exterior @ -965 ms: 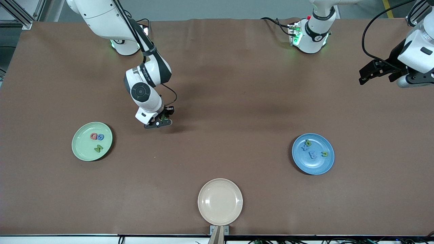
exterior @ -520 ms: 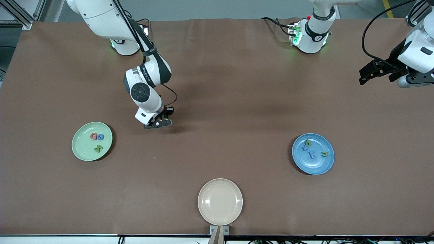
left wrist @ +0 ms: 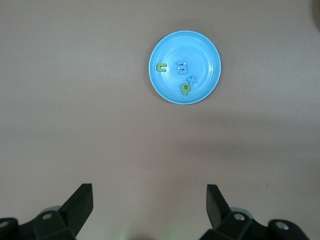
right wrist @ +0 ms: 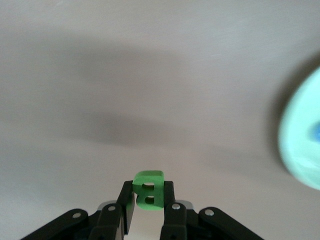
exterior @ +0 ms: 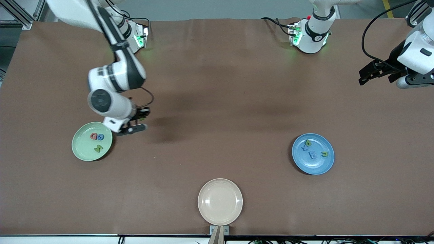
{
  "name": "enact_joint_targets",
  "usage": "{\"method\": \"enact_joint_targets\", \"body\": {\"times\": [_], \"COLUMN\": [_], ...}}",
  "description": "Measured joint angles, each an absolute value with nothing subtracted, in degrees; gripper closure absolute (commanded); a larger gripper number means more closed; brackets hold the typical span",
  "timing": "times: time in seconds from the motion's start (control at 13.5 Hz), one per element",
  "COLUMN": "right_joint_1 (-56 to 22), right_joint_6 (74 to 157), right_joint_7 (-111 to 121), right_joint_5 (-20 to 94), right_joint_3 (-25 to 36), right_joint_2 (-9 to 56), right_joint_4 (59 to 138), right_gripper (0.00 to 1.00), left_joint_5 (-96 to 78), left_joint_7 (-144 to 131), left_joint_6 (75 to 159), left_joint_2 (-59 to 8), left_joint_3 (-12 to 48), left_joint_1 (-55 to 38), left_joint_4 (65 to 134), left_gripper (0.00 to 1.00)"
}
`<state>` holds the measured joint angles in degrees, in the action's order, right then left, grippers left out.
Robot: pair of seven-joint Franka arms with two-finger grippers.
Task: Sort upper and lower case letters into plates
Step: 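Carry the B over the green plate and open the right gripper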
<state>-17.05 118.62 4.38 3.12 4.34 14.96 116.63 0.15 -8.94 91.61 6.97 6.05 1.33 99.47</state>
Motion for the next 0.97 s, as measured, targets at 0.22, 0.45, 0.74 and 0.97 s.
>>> {"method": "enact_joint_targets", "body": {"times": [0.22, 0.45, 0.74, 0.97], "right_joint_1": [-9.35, -3.07, 2.56, 4.3], "right_joint_6": [118.71, 119.91, 125.72, 129.04], "right_joint_7": [13.85, 23.87, 34.42, 38.51], "right_joint_5": [0.15, -0.7, -0.82, -0.85], "right_joint_3": [4.44, 4.45, 4.42, 4.39], "right_joint_2": [15.07, 16.62, 22.27, 28.04], "right_joint_4": [115.83, 113.51, 110.63, 107.52], "right_gripper": [0.87, 0.87, 0.87, 0.86], "left_joint_5": [0.15, 0.15, 0.15, 0.15], "left_joint_7": [-8.94, -8.94, -8.94, -8.94], "left_joint_6": [91.62, 91.64, 91.66, 91.72], "left_joint_2": [6.96, 6.96, 6.96, 6.95], "left_joint_3": [6.06, 6.06, 6.05, 6.05], "left_joint_1": [1.33, 1.33, 1.33, 1.34], "left_joint_4": [99.47, 99.46, 99.46, 99.43], "left_gripper": [0.0, 0.0, 0.0, 0.0]}}
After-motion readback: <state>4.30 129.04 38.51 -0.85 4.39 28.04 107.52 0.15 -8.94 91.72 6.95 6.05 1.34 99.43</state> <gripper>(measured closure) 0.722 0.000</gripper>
